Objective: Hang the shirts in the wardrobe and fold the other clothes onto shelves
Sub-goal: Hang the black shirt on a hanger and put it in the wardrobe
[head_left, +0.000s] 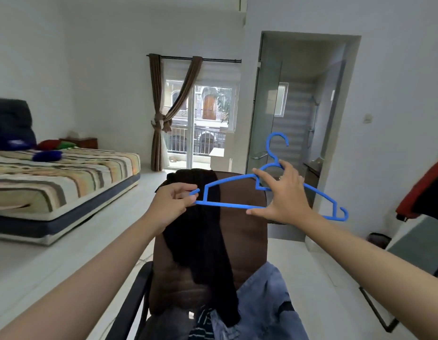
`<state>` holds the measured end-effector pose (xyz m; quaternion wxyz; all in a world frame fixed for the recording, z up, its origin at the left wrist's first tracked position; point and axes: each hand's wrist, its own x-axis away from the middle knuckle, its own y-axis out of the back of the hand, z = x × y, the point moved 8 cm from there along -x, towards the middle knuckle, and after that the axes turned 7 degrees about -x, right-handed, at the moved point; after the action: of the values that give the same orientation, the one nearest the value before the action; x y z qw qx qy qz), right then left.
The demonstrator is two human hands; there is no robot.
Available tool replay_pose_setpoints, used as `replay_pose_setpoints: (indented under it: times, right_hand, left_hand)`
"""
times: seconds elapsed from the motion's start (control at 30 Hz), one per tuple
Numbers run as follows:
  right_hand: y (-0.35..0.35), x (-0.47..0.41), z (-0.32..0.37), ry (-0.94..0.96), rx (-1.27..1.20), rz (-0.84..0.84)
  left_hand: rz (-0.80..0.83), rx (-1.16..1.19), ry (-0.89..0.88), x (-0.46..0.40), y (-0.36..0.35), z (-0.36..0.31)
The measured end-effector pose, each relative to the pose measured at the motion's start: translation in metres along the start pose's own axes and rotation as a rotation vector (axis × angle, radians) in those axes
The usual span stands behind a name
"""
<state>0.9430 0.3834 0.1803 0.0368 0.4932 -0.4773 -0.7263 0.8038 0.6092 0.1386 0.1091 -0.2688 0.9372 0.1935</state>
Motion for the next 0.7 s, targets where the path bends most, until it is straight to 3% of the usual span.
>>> replay_pose_setpoints:
  times: [0.53,0.7]
  right_hand:
    - [-0.194,-0.115,-0.079,-0.288,0.016,0.055]
    - [-0.232,-0.122,-0.092,-0.306,0.008,0.098]
  left_hand:
    - [-0.152,-0.404,0.101,-0.248,-0.004,0.174]
    - [-0.233,-0.446,0.223,-0.284,-0.017,0.215]
